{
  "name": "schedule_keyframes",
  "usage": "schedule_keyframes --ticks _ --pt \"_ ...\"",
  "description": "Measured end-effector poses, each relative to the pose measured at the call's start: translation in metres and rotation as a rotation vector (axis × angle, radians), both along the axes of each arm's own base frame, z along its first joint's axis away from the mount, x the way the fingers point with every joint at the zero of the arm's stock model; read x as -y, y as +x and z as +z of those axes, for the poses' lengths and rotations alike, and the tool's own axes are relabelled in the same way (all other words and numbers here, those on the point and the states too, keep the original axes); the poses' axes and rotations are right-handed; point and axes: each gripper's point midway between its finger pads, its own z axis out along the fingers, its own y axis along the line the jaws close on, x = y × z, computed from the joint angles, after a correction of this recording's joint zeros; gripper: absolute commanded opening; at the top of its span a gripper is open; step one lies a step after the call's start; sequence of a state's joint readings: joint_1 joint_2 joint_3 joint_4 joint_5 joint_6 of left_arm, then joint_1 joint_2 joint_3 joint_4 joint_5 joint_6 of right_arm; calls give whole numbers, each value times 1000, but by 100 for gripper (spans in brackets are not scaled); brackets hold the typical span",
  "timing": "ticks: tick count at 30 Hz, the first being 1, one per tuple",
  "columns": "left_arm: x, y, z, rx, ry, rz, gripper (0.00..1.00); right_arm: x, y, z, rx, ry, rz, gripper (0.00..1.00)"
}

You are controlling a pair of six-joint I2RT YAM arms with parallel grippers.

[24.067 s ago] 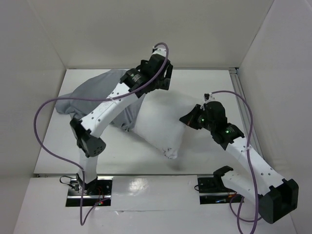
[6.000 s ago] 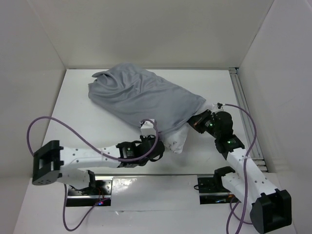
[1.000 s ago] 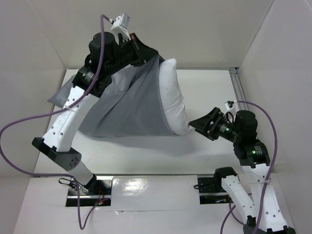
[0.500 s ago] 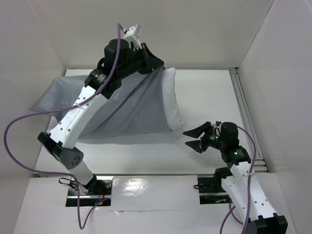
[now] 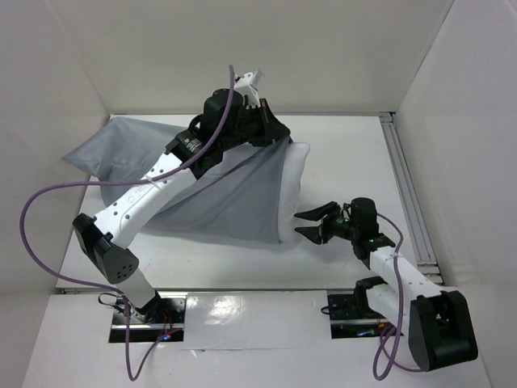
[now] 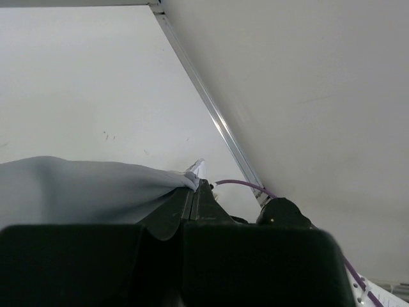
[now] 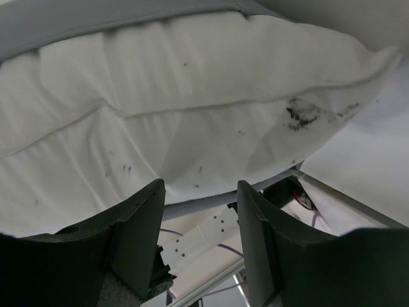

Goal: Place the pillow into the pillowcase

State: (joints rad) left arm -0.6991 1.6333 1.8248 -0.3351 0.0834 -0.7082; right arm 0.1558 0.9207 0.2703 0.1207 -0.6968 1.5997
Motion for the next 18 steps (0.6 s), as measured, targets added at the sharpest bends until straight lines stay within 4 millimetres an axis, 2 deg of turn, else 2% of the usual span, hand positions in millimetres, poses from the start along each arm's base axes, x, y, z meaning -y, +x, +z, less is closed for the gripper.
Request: schedule_keyframes --ticks 4,9,12,18 --pt "-1 1 1 5 5 13 0 -10 -8 1 13 -5 42 55" --pt "-1 10 20 47 -3 32 0 -11 -13 14 94 -26 67 56" --pt "3 16 26 60 -5 38 0 -14 -18 14 105 -32 87 56" --pt "34 14 15 56 36 1 0 -25 -29 10 94 -23 142 59"
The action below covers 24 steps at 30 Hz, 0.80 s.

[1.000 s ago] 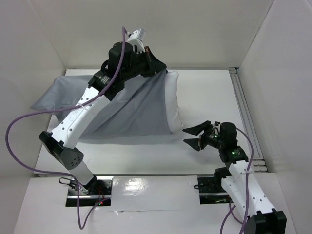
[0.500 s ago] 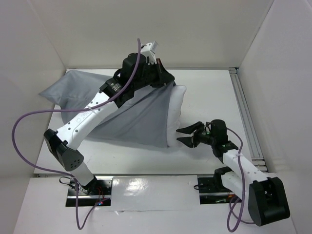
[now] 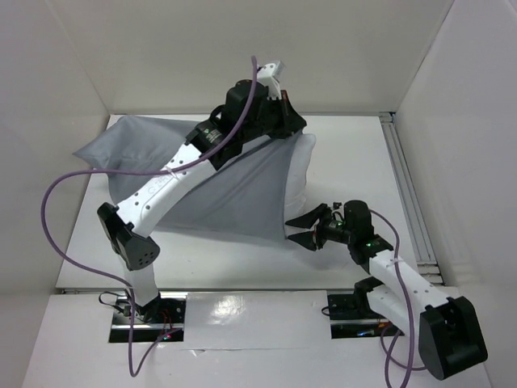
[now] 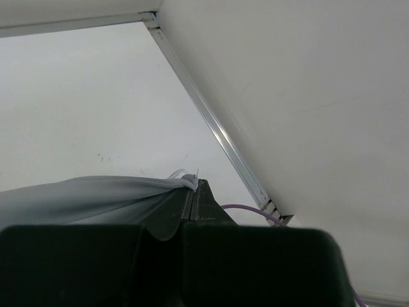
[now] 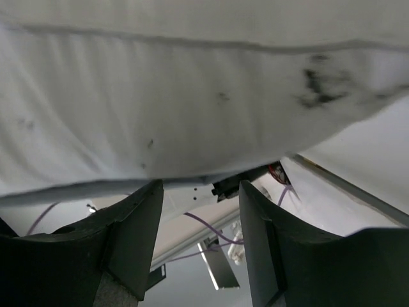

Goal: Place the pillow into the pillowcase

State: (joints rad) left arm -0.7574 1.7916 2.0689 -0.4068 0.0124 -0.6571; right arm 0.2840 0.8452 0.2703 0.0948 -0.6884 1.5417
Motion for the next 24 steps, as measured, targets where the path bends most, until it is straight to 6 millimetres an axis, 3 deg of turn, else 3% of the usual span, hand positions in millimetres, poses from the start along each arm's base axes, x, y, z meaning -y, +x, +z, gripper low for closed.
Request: schedule_keyframes --ticks 6,12,15,18,24 --pt "22 -12 -7 -7 17 -44 0 -15 -8 -17 -65 -18 59 59" --pt "21 -10 -7 9 33 -33 0 -17 -5 -15 -66 -10 49 59" --pt "19 -8 -7 15 36 -22 0 -16 -8 -10 -50 -5 50 67" --pt "19 -8 -6 16 36 -20 0 -14 -15 -9 -28 2 51 68" --pt "19 -8 -6 16 37 -20 0 -7 -29 -49 -133 -36 34 68"
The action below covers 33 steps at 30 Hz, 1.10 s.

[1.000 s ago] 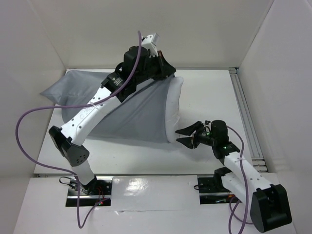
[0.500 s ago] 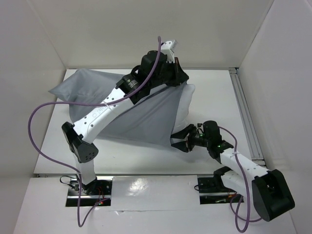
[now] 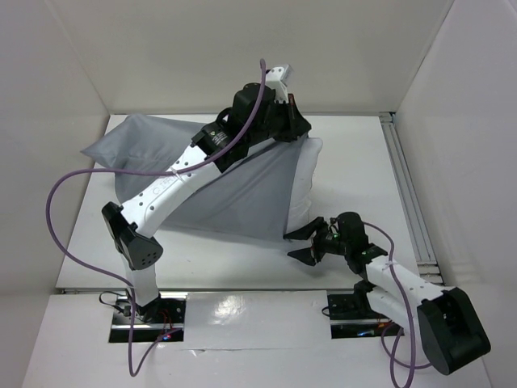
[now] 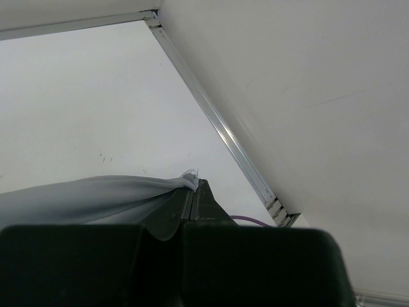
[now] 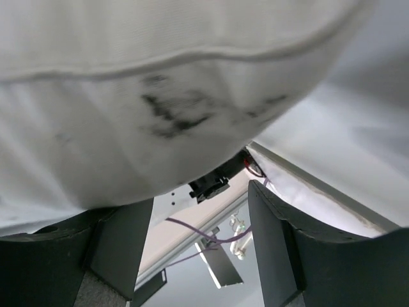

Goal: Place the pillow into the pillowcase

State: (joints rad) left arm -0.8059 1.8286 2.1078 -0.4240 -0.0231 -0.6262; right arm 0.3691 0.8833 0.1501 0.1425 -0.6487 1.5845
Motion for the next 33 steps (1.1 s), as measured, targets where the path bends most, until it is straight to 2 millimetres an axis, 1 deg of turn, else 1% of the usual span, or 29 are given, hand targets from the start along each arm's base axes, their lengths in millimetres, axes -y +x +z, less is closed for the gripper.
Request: schedule_keyframes --ticks 3,8,11,16,19,20,22,24,26,28,33 --pt "-1 0 0 2 0 3 0 1 1 -4 -18 -9 -11 68" --pt "-6 0 7 16 -3 18 0 5 7 -1 0 9 -75 68" --pt "-9 -1 11 32 1 23 0 9 8 -1 1 30 -125 68" --pt "-12 -2 15 40 -1 29 0 15 13 9 26 75 -196 68" --pt "-12 -3 13 38 1 28 0 15 17 11 30 81 -214 62" --pt "-12 -3 13 38 1 28 0 15 18 8 23 75 -214 60" --pt "-12 -2 11 35 3 28 0 13 19 -5 -18 45 -205 57" --pt "-12 -3 11 35 3 27 0 8 17 -20 -74 8 -179 51" --pt "-12 -3 12 35 3 27 0 1 13 -28 -103 -13 -144 46" --pt "-12 -3 12 35 3 27 0 -7 11 -27 -95 -13 -108 46" --pt "-12 -2 12 37 1 30 0 -20 10 -15 -34 8 -64 44"
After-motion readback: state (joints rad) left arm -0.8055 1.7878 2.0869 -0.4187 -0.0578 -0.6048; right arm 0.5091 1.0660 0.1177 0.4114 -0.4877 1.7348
